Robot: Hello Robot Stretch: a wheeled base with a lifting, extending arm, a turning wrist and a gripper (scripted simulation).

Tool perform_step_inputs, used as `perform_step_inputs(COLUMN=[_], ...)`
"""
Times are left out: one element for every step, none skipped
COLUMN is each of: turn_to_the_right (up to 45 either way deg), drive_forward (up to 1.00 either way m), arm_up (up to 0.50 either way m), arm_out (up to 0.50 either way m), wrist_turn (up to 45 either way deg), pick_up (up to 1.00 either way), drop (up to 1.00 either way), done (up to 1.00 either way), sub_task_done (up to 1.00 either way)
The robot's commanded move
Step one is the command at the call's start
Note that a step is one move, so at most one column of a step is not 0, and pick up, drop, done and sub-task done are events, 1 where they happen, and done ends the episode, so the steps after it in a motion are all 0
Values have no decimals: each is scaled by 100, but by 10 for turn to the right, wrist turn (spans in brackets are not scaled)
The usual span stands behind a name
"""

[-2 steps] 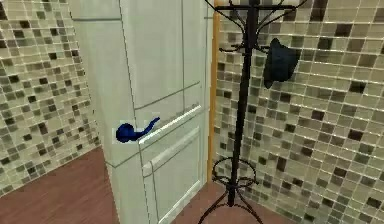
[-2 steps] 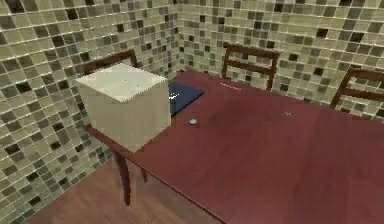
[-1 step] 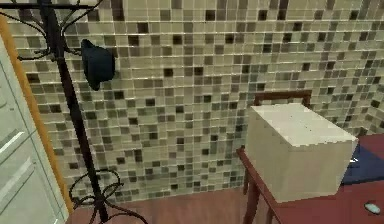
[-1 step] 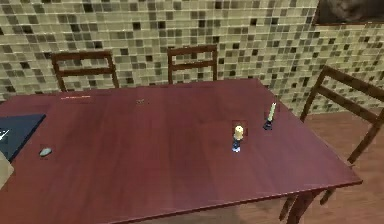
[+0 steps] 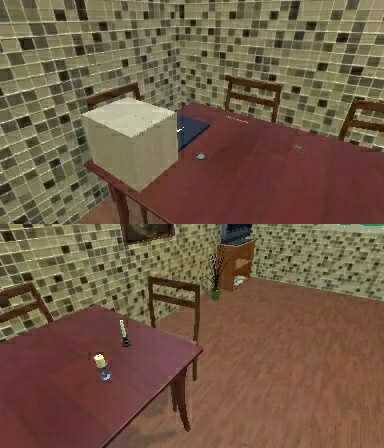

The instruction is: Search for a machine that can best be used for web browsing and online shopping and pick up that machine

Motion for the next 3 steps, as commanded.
perform_step_inputs(turn_to_the_right=[150,0,-450], drive_forward=[0,15,0], arm_up=[0,0,0], arm_out=[0,0,0], wrist_turn=[0,0,0], pick_up=[0,0,0], drop=[0,0,0], done=[0,0,0], sub_task_done=[0,0,0])
